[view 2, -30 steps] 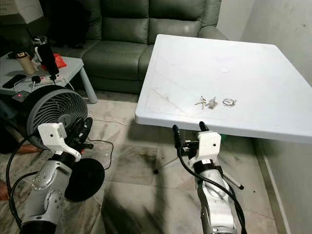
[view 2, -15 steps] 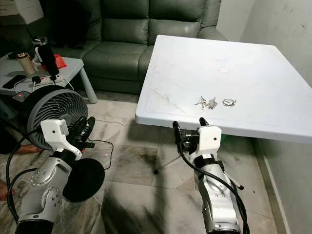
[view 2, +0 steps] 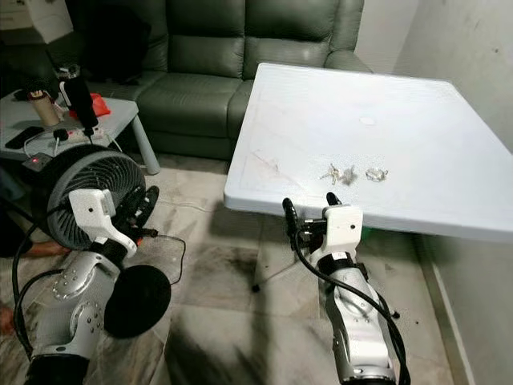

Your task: Hang keys on a hook

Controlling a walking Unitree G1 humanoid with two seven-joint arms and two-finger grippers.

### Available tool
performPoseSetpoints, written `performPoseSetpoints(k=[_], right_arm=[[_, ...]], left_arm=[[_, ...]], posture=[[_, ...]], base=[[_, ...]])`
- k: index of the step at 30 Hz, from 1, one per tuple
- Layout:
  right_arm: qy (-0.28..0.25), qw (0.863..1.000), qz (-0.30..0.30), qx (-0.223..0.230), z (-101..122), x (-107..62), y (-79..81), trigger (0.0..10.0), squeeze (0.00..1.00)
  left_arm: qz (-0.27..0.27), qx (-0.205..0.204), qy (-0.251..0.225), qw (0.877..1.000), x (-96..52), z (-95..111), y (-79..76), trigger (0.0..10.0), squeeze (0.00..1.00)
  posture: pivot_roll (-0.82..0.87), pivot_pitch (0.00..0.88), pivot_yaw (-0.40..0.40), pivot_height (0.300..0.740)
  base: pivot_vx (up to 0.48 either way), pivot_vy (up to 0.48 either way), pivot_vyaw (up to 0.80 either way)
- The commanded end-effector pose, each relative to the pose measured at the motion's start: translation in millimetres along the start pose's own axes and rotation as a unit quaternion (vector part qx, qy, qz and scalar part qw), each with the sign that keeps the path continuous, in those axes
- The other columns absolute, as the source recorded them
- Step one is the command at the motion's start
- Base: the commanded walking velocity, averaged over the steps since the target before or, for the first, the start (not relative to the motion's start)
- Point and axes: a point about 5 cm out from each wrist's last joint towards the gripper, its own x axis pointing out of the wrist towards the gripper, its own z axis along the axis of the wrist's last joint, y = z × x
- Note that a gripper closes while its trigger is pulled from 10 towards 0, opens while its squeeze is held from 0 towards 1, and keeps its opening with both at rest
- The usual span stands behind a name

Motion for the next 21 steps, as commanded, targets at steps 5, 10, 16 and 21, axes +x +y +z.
performPoseSetpoints(k=[5, 10, 16, 21], right_arm=[[-0.013, 1.000, 0.010, -0.001, 7.3, 5.0, 5.1, 10.0, 0.00], [-0.013, 1.000, 0.010, 0.000, 7.7, 4.4, 5.3, 10.0, 0.00], [-0.013, 1.000, 0.010, -0.001, 7.8, 4.5, 5.1, 10.0, 0.00], [-0.013, 1.000, 0.012, -0.001, 8.0, 4.4, 5.8, 10.0, 0.00]], left_arm=[[-0.008, 0.001, -0.003, 1.000, 4.9, 3.7, -1.6, 10.0, 0.00], [-0.015, 0.005, -0.003, 1.000, 6.4, 4.3, -3.4, 10.0, 0.00], [-0.018, 0.003, -0.003, 1.000, 7.4, 4.7, -4.3, 10.0, 0.00], [-0.019, 0.004, -0.003, 1.000, 8.0, 4.8, -4.8, 10.0, 0.00]], posture=[[-0.10, 0.000, -0.007, 0.740], [-0.10, 0.000, -0.006, 0.740], [-0.10, 0.000, -0.005, 0.740], [-0.10, 0.000, -0.005, 0.740]], base=[[0.349, 0.000, 0.00], [0.359, 0.000, 0.00], [0.356, 0.000, 0.00], [0.354, 0.000, 0.00]])
